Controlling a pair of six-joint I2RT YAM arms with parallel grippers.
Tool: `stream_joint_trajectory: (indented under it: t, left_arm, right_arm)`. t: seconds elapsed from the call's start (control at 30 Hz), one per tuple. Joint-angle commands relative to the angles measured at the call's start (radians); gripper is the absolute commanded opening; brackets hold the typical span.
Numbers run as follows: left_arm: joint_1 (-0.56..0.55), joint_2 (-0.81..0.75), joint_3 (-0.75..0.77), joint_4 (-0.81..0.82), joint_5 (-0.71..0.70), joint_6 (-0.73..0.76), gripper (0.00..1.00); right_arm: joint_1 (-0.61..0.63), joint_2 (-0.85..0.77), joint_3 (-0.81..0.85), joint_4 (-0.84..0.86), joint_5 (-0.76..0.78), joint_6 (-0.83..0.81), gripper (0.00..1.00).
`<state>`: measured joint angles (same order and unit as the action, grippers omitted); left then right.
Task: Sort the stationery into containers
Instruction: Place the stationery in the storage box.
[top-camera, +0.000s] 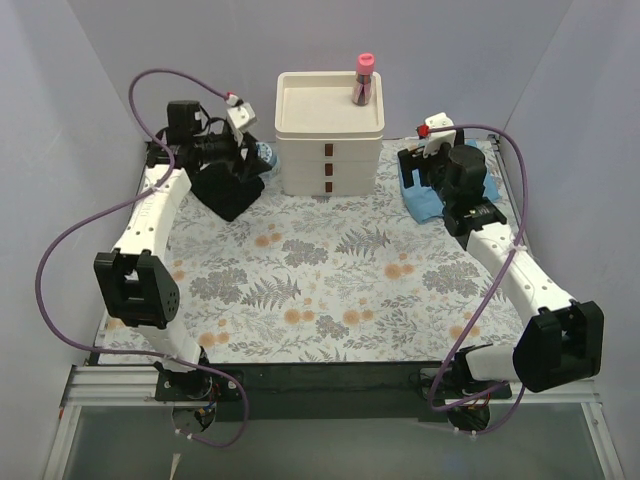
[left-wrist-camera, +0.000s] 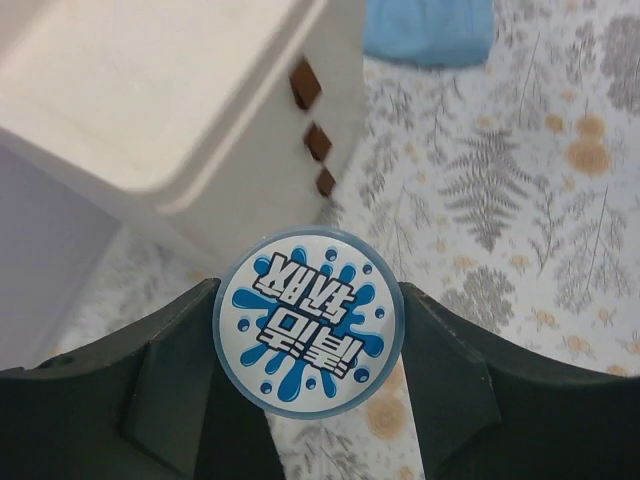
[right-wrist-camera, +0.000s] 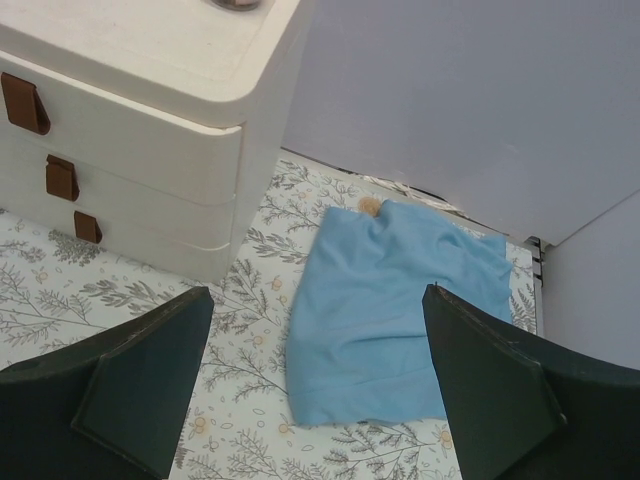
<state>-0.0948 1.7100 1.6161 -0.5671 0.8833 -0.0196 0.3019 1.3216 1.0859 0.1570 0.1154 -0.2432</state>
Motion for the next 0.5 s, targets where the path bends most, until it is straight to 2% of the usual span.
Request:
stream_joint_trajectory:
  t: [0.0, 0.17, 0.3, 0.47]
  left_arm:
    - [-0.028, -0.050, 0.240, -0.001, 0.089, -0.109, 0.00]
    - [-0.071, 0.087, 0.441, 0.131, 0.036, -0.271, 0.00]
    - [-0.105, 0.210, 0.603, 0.165, -0.017, -0.289, 0.00]
    - [-0.134, 0.342, 0.694, 0.236, -0.087, -0.318, 0.00]
  right_arm:
    - [-0.009, -0.056, -0.021, 0.015, -0.036, -0.013, 0.94]
    - [-0.014, -0.062, -0.046, 0.007, -0.056, -0.015, 0.94]
    - [-0.017, -0.064, -0.061, 0.009, -0.060, -0.010, 0.94]
    - [-0.033, -0.076, -0.084, 0.009, -0.068, 0.004, 0.94]
